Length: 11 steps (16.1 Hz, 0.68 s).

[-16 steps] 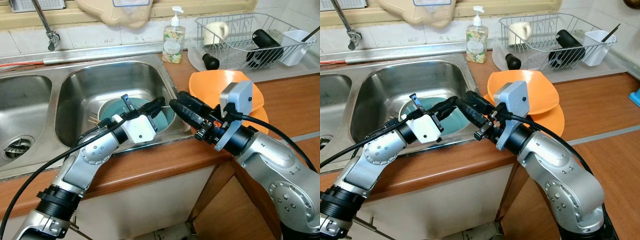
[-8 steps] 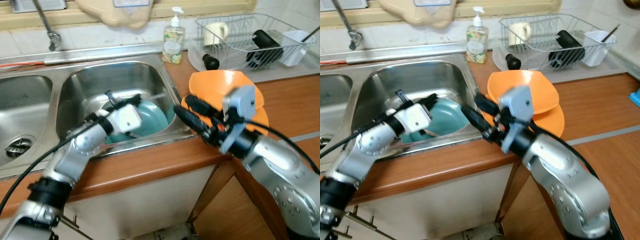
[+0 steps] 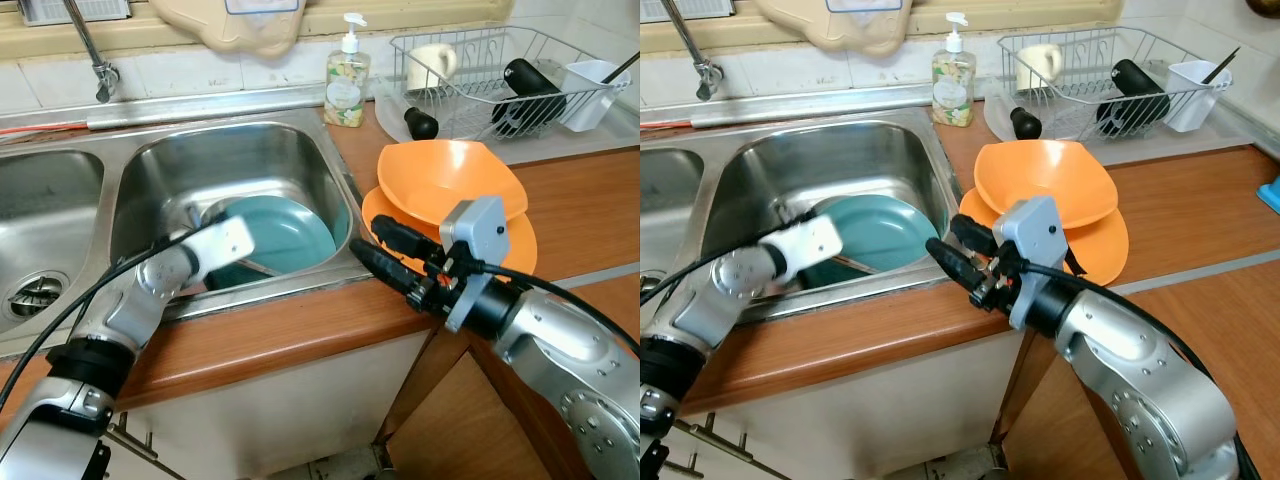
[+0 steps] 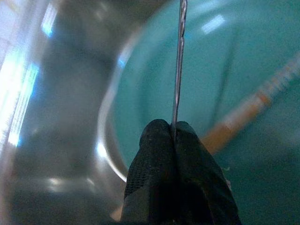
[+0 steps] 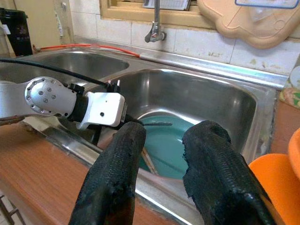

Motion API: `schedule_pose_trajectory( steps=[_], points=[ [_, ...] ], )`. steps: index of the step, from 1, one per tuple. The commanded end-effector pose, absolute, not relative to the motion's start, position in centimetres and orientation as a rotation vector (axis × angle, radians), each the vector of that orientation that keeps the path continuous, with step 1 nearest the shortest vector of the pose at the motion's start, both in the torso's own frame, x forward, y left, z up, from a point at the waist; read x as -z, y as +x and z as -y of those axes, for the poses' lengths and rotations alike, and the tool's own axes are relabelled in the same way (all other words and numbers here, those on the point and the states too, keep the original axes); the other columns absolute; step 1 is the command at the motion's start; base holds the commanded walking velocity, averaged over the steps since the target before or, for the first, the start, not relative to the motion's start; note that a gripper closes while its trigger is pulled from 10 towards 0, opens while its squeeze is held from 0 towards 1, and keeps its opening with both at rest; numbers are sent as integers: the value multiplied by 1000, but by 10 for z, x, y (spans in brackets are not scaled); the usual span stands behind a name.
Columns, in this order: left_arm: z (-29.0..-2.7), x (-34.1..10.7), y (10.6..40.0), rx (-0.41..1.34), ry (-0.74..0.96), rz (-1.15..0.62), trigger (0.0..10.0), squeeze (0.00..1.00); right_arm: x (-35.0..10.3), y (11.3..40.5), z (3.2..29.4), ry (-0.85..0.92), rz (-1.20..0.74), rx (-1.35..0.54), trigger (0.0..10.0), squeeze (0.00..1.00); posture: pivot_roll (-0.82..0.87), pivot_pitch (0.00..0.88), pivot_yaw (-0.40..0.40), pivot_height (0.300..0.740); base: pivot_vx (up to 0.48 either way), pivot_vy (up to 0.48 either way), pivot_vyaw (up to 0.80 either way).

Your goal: Kitchen organization

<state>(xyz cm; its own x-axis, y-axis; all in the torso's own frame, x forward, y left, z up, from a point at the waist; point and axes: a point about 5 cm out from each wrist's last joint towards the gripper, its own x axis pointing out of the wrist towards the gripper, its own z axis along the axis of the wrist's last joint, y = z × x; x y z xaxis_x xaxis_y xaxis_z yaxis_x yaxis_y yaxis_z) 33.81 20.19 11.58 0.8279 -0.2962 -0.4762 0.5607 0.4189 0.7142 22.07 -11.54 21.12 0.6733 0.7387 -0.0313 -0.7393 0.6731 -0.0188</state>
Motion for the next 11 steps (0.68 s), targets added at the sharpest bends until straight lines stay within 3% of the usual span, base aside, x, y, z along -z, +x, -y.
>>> schedule_pose_trajectory(
  steps=[1,2,8,11],
  points=[
    [-206,-113,336,563,989,-349,10000,0,-213,219,115,-50,-21,-832,10000,0,-192,0,29,740,0,0,0],
    [-208,-111,336,567,988,-365,10000,1000,-213,219,116,-50,-23,-830,10000,0,-192,0,26,740,0,0,0],
    [-208,-103,331,598,945,-419,10000,1000,-216,232,124,-58,-44,-726,10000,0,-191,0,21,740,0,0,0],
    [-210,-102,329,593,935,-421,10000,1000,-219,249,142,-95,-72,-566,10000,0,-191,0,21,740,0,0,0]
  ],
)
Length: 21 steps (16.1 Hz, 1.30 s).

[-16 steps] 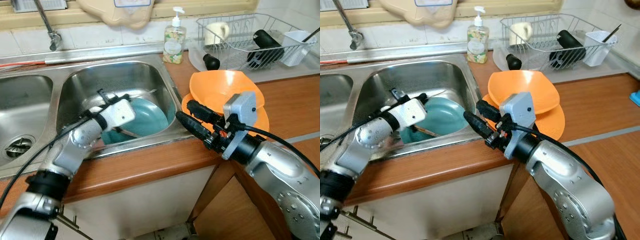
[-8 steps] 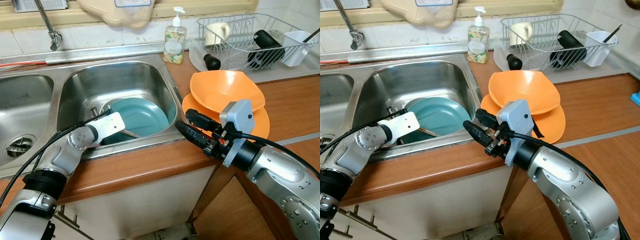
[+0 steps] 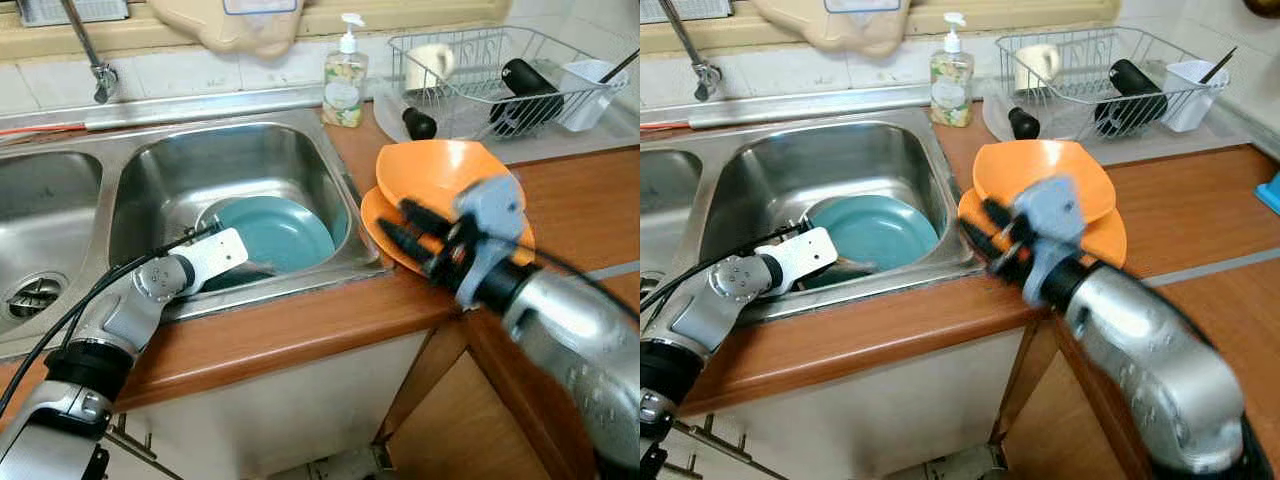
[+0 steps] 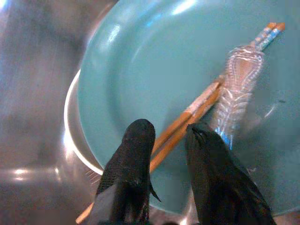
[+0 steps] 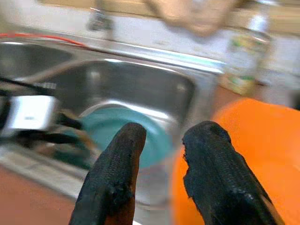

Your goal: Kitchen organization

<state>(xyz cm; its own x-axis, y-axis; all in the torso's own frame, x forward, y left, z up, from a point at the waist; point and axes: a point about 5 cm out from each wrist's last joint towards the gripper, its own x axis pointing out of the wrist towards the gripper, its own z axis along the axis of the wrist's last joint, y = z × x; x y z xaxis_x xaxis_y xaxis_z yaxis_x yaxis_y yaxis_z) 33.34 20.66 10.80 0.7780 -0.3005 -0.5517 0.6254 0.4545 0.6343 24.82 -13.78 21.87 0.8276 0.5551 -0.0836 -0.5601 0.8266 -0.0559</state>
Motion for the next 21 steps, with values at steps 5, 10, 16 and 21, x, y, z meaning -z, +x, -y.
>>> schedule_pose_trajectory(
  steps=[5,10,16,21],
  points=[
    [-201,-121,332,529,713,-241,10000,102,-231,284,190,7,-138,-239,10000,1000,-189,0,29,740,0,0,0],
    [-180,-150,317,564,336,0,10000,0,-232,301,230,137,-194,-29,10000,1000,-182,0,20,740,0,0,0],
    [-154,-161,283,767,60,45,10000,369,-221,304,251,317,-275,35,10000,0,-182,0,15,740,0,0,0],
    [-144,-167,276,817,-20,47,10000,0,-205,302,239,462,-388,-64,0,0,-181,0,13,740,0,0,0]
  ],
)
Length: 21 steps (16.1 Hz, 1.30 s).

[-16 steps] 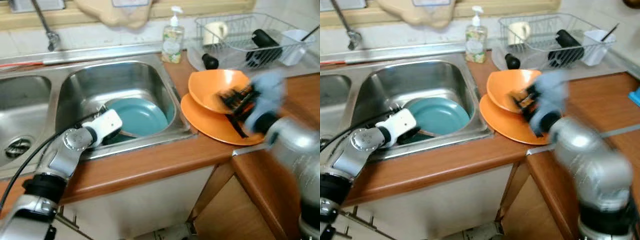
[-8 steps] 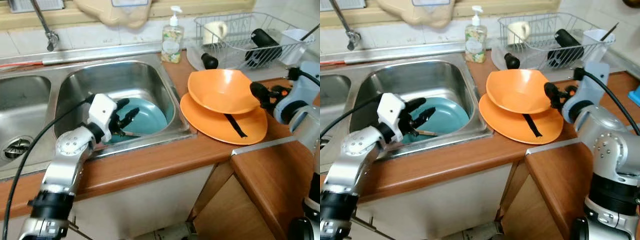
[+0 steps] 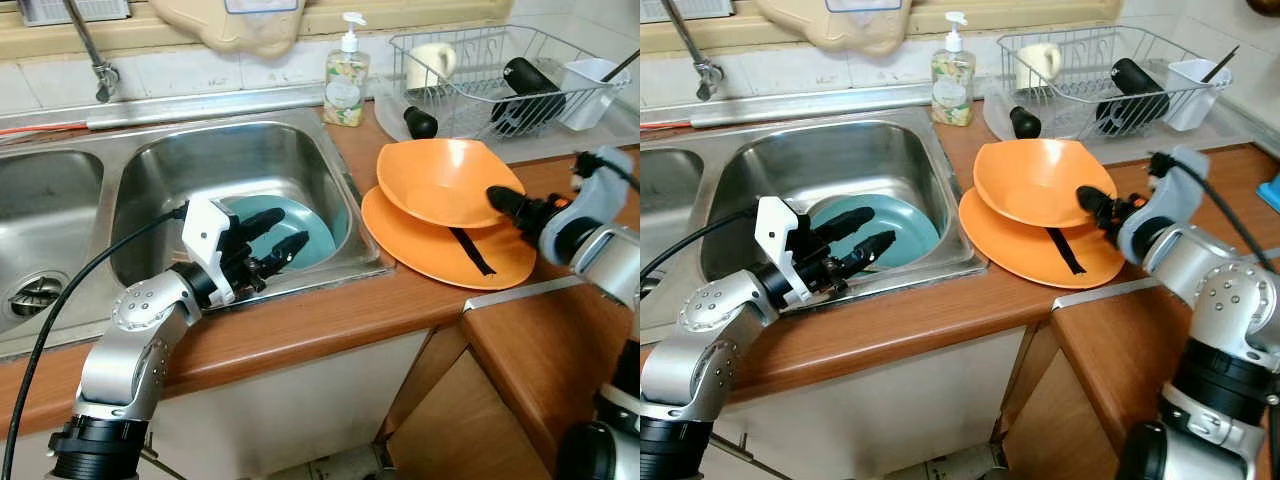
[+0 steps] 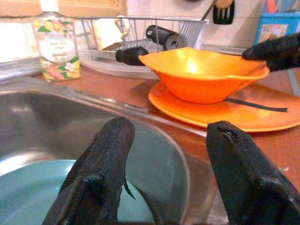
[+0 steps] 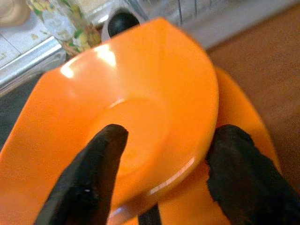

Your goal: Kitchen organization

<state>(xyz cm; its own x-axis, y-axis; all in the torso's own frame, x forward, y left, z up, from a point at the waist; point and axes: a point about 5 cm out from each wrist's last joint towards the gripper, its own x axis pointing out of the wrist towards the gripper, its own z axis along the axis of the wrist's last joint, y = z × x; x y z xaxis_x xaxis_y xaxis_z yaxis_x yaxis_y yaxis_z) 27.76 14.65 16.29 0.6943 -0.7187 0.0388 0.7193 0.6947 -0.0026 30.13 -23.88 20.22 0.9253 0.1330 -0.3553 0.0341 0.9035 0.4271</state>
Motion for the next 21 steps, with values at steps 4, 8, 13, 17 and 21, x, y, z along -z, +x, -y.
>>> schedule_pose_trajectory(
  steps=[4,8,13,17,21],
  points=[
    [-142,-166,274,827,-14,31,10000,0,-197,300,237,528,-438,-69,0,0,-181,0,17,740,0,0,0],
    [-139,-166,274,838,-13,21,10000,0,-193,298,233,559,-439,-89,0,0,-182,0,21,740,0,0,0],
    [-138,-165,276,829,5,21,10000,0,-193,298,233,548,-415,-77,0,0,-182,0,21,740,0,0,0],
    [-138,-166,279,816,11,21,10000,0,-198,302,232,553,-364,-86,0,0,-184,0,22,740,0,0,0],
    [-137,-167,282,794,9,31,10000,0,-208,305,228,559,-303,-124,0,0,-181,0,20,740,0,0,0]
  ],
)
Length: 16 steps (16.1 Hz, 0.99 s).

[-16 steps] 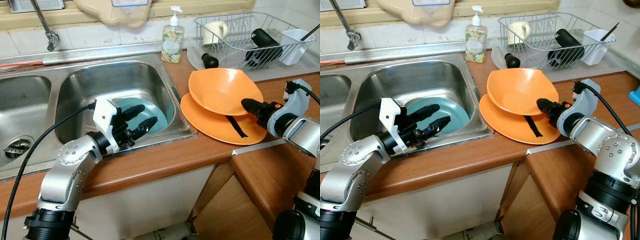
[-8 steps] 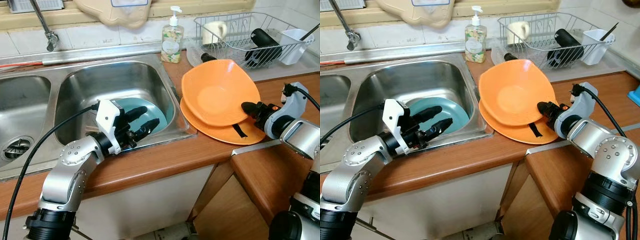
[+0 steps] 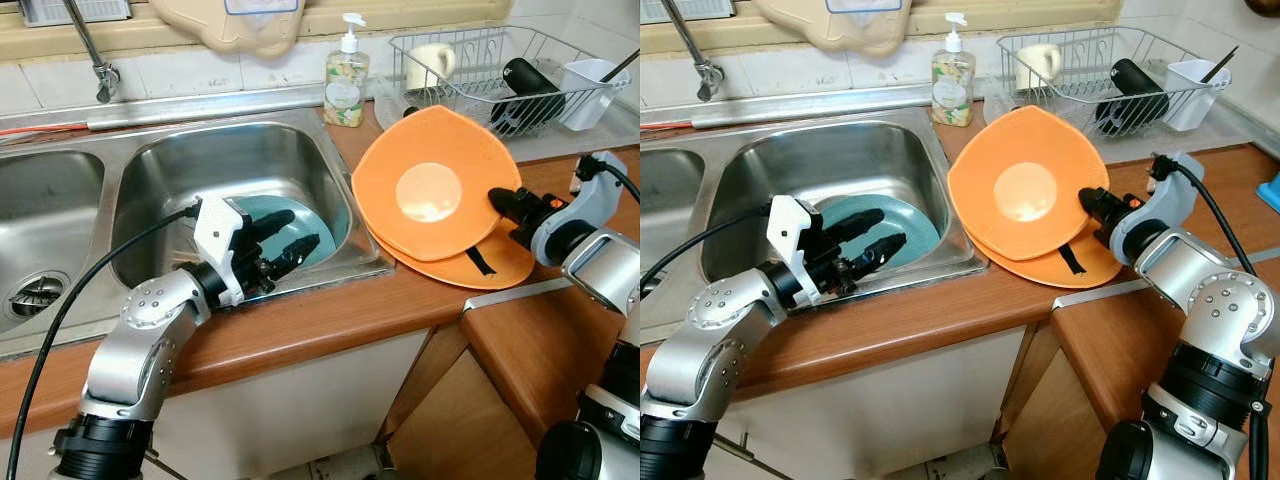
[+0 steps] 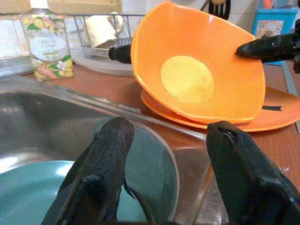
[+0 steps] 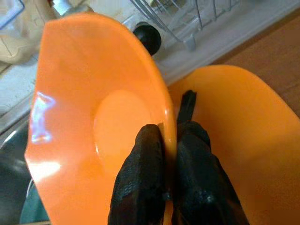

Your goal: Kitchen organization

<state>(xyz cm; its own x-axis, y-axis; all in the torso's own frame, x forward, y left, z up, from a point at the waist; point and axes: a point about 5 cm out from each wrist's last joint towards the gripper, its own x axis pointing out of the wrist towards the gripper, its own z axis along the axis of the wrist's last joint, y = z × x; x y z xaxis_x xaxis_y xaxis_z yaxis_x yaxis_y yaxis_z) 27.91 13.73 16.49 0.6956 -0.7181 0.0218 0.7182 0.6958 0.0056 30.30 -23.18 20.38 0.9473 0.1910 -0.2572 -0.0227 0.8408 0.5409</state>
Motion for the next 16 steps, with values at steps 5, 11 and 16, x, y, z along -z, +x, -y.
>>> schedule_pose_trajectory(
  steps=[5,11,16],
  points=[
    [-135,-177,286,776,-67,65,10000,0,-246,306,203,480,-96,-330,0,0,-175,0,19,740,0,0,0],
    [-139,-183,298,663,-62,113,10000,0,-266,304,187,473,23,-449,0,0,-173,0,15,740,0,0,0],
    [-144,-186,305,604,-140,122,10000,0,-281,296,171,469,87,-588,0,0,-172,0,11,740,0,0,0]
  ],
)
